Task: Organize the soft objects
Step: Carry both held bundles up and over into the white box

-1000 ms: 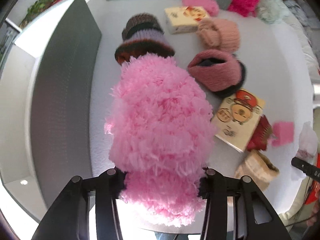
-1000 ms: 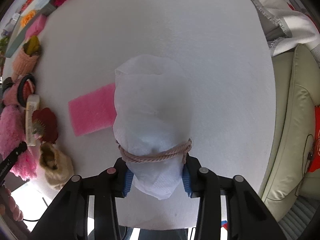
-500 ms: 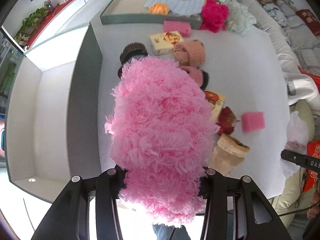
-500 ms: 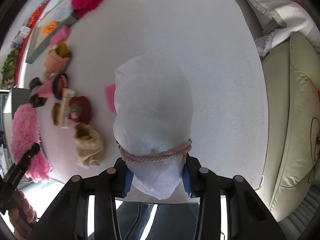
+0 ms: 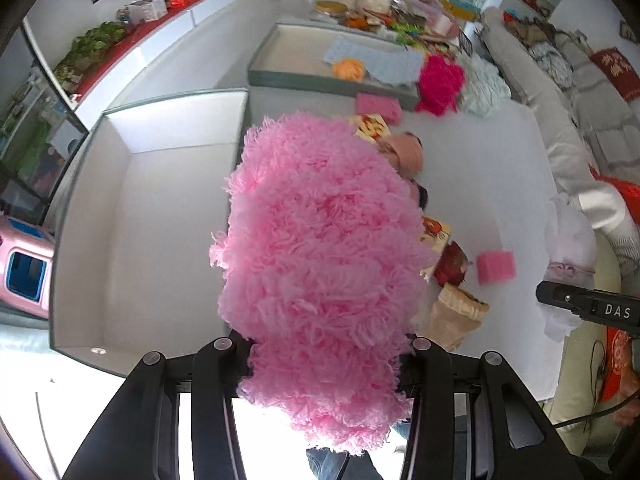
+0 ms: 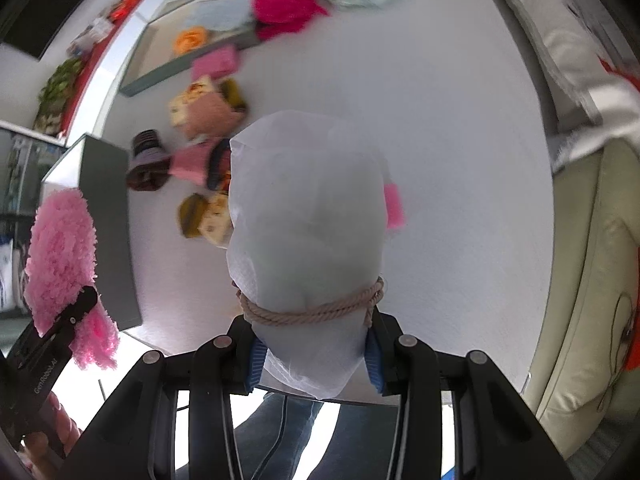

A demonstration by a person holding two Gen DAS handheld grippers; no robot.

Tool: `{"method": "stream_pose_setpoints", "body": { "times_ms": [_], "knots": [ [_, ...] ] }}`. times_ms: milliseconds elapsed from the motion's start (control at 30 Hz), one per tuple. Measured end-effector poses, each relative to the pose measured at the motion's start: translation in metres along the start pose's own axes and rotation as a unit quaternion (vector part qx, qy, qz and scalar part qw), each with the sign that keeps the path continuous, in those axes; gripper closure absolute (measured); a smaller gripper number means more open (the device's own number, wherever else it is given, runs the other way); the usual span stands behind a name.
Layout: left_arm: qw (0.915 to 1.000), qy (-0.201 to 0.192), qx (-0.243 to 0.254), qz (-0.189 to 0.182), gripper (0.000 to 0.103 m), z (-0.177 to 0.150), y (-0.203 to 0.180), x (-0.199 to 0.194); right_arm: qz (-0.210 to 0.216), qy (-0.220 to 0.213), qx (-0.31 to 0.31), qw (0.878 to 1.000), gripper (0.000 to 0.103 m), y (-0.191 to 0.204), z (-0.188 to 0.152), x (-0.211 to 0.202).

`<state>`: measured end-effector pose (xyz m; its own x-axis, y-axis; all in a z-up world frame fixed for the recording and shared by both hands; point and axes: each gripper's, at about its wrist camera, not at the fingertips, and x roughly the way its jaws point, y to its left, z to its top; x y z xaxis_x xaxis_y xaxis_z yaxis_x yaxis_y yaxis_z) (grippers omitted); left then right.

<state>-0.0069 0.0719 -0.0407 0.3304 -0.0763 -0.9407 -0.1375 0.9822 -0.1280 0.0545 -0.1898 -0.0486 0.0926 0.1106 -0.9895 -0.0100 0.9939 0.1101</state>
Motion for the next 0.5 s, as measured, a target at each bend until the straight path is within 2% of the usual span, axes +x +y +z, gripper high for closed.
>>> {"method": "stream_pose_setpoints", "body": {
  "times_ms": [233, 500],
  "knots": [
    [0.9987, -0.021, -0.043, 0.018, 0.056, 0.003, 0.035, -0.013, 0.003, 0.004, -0.058, 0.998, 0.059, 0.053, 0.012, -0.004],
    [0.9937, -0.04, -0.098, 0.038, 0.056, 0.006, 0.074, -0.025, 0.013, 0.008, -0.139, 0.99, 0.059, 0.123, 0.025, -0.007]
  ]
}}
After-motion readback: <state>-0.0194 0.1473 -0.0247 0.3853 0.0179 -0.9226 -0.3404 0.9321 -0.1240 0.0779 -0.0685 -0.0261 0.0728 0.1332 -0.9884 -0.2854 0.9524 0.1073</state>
